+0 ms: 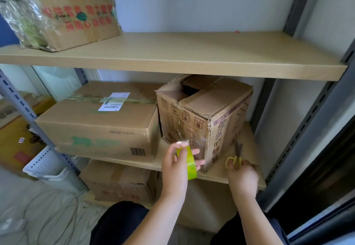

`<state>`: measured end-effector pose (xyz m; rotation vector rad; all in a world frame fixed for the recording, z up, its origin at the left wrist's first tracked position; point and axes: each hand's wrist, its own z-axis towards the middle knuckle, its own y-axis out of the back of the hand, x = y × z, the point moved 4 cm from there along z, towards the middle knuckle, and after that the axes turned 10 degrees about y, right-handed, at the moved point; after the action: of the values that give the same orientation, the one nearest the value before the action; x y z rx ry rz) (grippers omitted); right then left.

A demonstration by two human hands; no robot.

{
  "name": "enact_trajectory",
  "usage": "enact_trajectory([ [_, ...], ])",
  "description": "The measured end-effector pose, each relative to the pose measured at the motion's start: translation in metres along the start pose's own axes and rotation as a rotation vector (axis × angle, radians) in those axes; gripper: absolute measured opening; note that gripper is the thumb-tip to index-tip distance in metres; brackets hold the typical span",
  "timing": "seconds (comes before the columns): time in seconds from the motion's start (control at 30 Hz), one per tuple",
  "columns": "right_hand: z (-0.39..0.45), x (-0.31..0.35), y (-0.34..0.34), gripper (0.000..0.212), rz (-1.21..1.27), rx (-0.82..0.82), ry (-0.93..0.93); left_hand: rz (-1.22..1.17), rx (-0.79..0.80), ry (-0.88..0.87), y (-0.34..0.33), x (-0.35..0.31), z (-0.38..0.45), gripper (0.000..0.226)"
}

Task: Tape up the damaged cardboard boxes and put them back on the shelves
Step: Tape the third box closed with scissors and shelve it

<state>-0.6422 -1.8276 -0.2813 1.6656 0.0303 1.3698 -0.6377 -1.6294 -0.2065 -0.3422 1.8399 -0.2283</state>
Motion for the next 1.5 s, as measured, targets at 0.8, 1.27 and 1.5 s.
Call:
enact_trajectory([
  [0.8,-0.033,0.176,0.203,0.016,0.202,-0.407,0.843,0.431,0.354,-0.175,-0.135,-0.101,-0.067,0.015],
  [1.27,0.027,0.199,0.242,0.017,0.173,-0.232,0.575,0.154,0.351,0.146,-0.196,-0.115,-0.065,0.018],
  [1.5,0.052,0.213,0.245,0.071,-0.227,-0.099,0.484,0.077,0.463,0.155,-0.195,-0.106,-0.054,0.026],
])
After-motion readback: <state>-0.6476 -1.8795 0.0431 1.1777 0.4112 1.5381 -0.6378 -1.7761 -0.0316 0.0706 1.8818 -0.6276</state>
